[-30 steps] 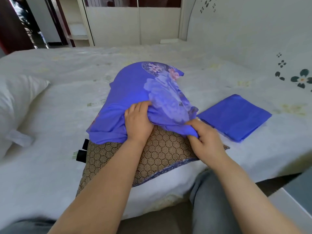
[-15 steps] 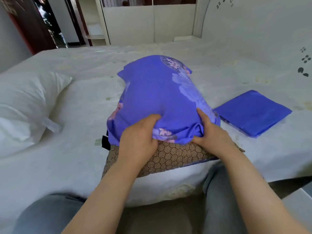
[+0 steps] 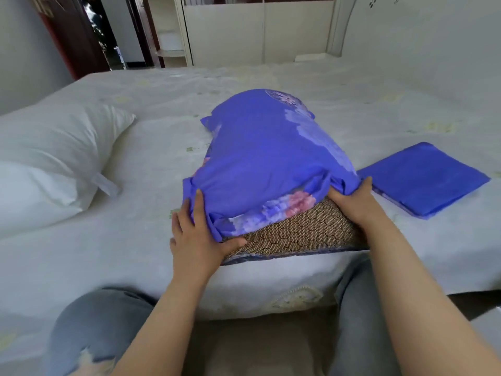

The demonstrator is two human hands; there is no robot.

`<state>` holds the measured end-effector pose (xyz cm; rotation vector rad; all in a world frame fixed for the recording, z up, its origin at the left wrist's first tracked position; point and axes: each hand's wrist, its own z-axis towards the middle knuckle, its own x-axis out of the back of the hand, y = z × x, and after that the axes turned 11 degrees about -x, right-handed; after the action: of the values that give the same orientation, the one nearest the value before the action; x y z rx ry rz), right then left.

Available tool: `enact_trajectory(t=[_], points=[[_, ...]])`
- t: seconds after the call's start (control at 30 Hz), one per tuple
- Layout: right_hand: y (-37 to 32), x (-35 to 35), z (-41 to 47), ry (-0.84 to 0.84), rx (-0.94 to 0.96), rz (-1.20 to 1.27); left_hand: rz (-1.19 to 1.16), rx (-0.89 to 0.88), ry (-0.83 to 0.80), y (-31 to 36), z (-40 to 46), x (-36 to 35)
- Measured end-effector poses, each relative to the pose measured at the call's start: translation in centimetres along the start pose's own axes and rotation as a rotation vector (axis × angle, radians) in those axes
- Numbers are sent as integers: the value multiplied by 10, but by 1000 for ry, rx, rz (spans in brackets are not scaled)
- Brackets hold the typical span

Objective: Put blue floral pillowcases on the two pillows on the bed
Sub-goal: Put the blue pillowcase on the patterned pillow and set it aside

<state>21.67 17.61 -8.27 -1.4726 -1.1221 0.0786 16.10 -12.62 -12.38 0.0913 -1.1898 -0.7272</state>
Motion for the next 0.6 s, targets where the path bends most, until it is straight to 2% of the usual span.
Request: enact_trajectory(t=[0.07, 0.13, 0.27, 0.4, 0.47, 0.5, 0.53, 0.6], points=[[3, -3, 3, 30, 51, 88, -363, 70, -78, -11, 8, 0], [6, -13, 2, 139, 137, 138, -535, -11, -7, -10, 19, -3], [0, -40, -7, 362, 221, 474, -528, -185, 215, 15, 33, 7], [-34, -63, -7, 468, 338, 734, -430, -273, 430, 16, 55, 24], [-52, -75, 0, 455, 435, 732, -300, -354, 527, 0, 69, 28], [-55, -80, 6, 417, 491, 683, -228, -364, 525, -11, 74, 27], [-57, -86, 16, 366, 530, 579, -142, -345, 494, -27, 79, 24], [-53, -96, 39, 264, 510, 213, -12, -234, 345, -57, 82, 12]])
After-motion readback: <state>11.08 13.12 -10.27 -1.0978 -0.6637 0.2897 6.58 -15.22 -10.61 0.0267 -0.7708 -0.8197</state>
